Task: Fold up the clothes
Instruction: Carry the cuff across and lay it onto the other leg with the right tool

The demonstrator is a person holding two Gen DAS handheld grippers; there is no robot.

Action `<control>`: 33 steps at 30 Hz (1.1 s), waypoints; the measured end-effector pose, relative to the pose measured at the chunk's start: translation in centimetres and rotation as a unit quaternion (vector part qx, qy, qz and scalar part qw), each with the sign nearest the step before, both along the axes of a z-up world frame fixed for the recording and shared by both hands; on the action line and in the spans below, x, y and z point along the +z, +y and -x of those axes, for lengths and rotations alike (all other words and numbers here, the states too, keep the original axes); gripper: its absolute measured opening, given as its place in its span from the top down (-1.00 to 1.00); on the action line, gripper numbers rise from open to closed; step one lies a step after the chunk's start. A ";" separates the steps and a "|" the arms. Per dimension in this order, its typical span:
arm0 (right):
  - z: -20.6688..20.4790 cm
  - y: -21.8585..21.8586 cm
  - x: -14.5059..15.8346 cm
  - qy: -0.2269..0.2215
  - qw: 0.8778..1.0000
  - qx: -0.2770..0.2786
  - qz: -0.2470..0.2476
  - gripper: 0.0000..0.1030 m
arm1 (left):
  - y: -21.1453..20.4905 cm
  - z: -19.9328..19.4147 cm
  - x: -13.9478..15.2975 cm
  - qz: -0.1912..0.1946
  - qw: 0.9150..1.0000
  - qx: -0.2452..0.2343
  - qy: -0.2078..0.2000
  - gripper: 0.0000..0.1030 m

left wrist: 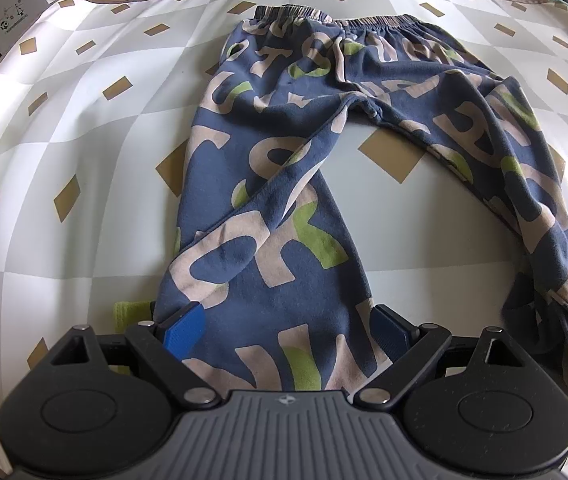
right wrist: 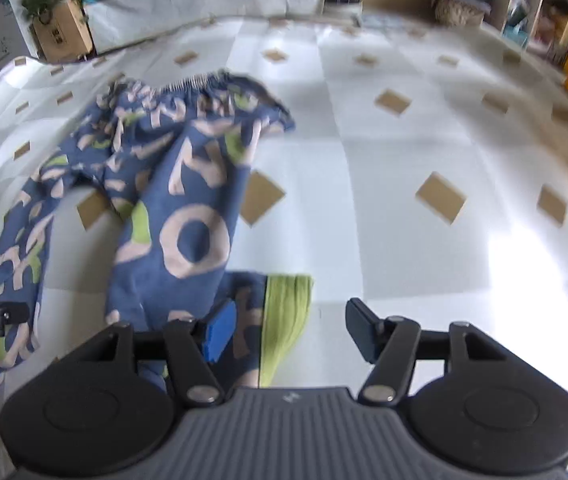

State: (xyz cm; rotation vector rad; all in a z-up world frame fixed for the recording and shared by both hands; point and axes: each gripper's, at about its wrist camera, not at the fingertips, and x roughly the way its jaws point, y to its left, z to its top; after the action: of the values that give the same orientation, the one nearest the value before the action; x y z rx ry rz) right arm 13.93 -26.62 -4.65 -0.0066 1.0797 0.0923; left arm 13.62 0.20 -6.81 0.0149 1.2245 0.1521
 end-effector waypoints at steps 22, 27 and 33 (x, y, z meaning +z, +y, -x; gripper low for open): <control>-0.8 2.3 -3.0 0.014 0.998 0.051 0.019 0.24 | 0.2 0.0 -1.0 0.002 1.000 0.008 0.020 -0.74; -0.9 1.9 -2.9 0.014 0.999 0.044 -0.009 0.83 | 0.2 0.0 -1.1 -0.003 1.000 0.007 0.021 -0.74; -0.3 1.7 -1.4 -0.023 0.999 0.021 -0.007 0.87 | 0.2 0.0 -0.9 -0.008 1.000 0.005 0.016 -0.74</control>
State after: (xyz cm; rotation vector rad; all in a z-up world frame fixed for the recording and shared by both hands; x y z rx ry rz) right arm 14.20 -24.93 -6.07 -0.0189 1.0322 0.1371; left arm 13.59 0.39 -7.69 0.0245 1.2549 0.1704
